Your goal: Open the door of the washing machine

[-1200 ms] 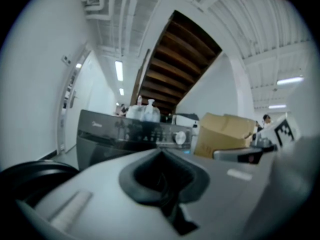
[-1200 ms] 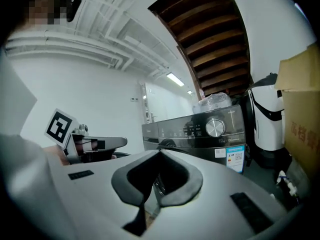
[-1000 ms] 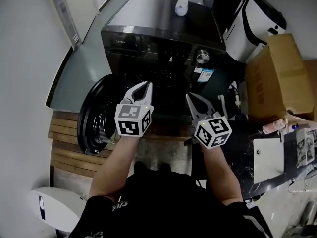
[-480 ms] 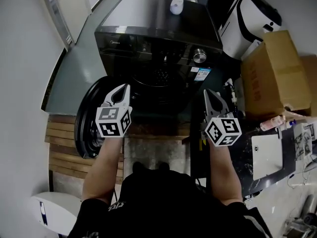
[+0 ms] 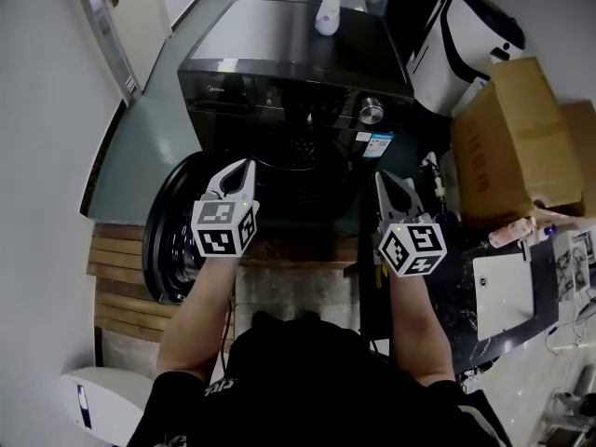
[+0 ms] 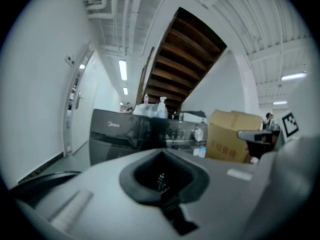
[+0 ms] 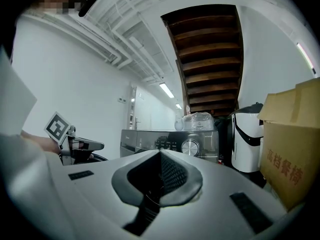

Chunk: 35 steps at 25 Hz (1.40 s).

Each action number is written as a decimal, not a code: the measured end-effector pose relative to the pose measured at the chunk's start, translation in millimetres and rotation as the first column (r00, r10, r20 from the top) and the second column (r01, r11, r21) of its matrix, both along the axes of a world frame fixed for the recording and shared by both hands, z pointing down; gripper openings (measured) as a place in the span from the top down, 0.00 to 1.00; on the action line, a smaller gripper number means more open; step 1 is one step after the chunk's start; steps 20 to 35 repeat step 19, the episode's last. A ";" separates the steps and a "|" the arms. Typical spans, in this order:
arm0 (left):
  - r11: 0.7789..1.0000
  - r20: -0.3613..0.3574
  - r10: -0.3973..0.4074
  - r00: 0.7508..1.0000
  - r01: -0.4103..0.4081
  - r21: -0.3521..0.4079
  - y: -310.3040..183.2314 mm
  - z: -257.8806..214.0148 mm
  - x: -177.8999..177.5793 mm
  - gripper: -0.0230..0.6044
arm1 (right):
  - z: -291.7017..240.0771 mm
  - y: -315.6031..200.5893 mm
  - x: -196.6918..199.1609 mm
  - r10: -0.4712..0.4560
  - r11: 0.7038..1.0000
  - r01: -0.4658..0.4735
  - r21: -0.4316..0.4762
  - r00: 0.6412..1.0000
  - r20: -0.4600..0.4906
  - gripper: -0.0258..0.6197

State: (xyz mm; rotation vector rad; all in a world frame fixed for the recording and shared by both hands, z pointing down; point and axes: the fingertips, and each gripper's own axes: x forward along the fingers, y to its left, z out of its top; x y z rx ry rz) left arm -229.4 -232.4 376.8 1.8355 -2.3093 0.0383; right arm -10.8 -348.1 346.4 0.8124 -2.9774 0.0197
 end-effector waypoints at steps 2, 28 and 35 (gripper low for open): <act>1.000 0.007 0.000 1.000 0.000 0.006 -0.7 -3.7 0.4 0.95 | -5.9 -1.1 1.0 -0.002 1.000 0.002 0.010 1.000 0.009 0.97; 1.000 0.015 0.008 1.000 -0.008 0.006 -4.1 -6.1 10.2 0.95 | -7.8 1.4 3.0 -0.030 1.000 0.030 -0.002 0.999 0.017 0.97; 1.000 0.015 0.008 1.000 -0.008 0.006 -4.1 -6.1 10.2 0.95 | -7.8 1.4 3.0 -0.030 1.000 0.030 -0.002 0.999 0.017 0.97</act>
